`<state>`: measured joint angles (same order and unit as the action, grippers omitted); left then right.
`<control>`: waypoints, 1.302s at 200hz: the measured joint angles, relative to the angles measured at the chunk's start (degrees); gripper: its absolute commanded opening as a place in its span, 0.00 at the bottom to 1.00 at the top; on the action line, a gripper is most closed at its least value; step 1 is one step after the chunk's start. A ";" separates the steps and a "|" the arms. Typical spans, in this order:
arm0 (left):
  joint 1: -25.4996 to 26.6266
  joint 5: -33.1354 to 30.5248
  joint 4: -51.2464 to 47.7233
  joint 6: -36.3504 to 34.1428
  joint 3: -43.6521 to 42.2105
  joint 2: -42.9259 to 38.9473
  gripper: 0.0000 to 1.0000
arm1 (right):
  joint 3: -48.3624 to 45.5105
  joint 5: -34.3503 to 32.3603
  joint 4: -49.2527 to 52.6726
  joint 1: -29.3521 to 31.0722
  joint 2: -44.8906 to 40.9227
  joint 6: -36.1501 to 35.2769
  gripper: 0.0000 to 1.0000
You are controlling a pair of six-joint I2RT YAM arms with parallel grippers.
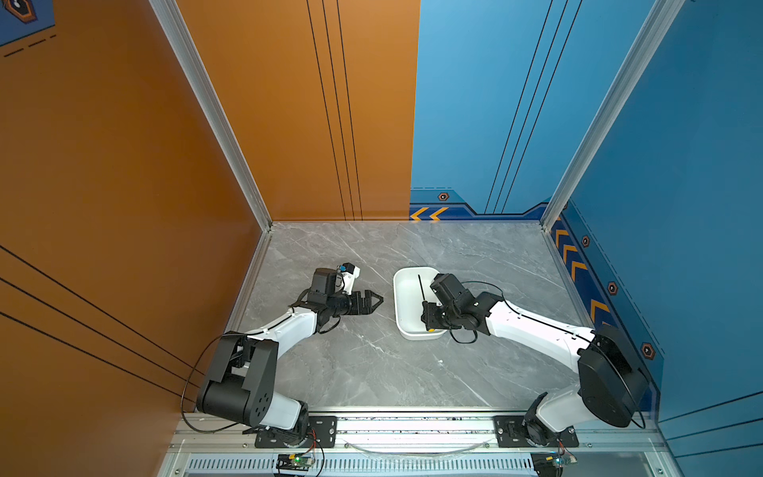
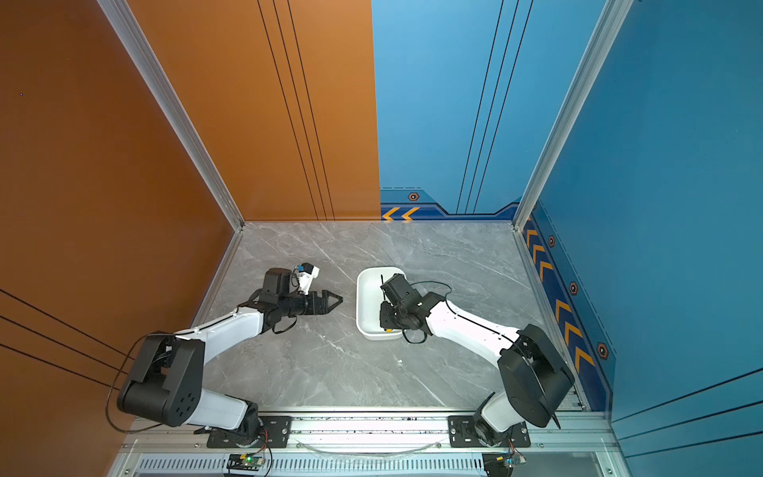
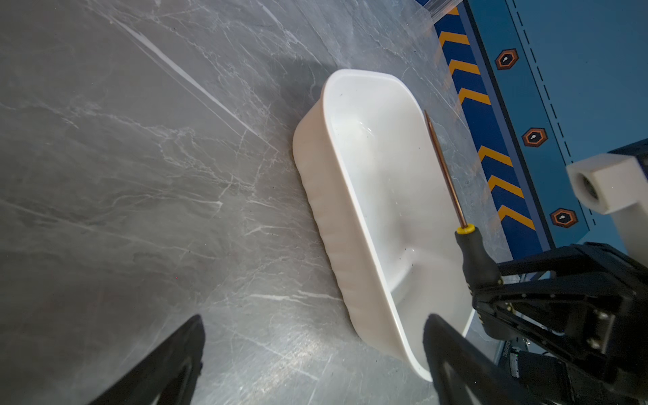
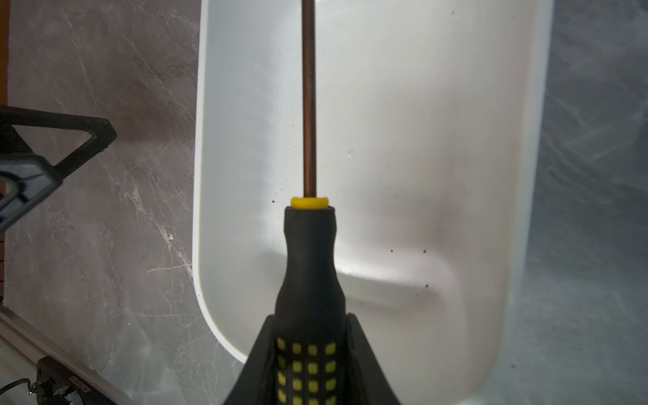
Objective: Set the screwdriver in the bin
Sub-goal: 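Lift the screwdriver with the right gripper and carry it over the white bin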
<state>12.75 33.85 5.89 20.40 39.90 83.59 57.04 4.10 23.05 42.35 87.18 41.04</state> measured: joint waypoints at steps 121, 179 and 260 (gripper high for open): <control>-0.81 -0.17 -1.09 -0.11 0.20 0.00 0.98 | 4.59 -4.42 0.57 0.72 8.35 4.28 0.04; -1.51 -0.15 -1.25 -0.96 1.18 0.90 0.98 | 7.28 -6.05 1.95 1.27 12.22 4.26 0.04; -1.55 -0.15 -1.27 -1.11 1.18 1.44 0.98 | 10.03 -8.26 4.00 1.88 16.61 4.24 0.05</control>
<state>11.20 33.69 4.62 19.29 41.08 85.03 67.07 -4.16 27.05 44.23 103.79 45.28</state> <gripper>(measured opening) 0.979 0.245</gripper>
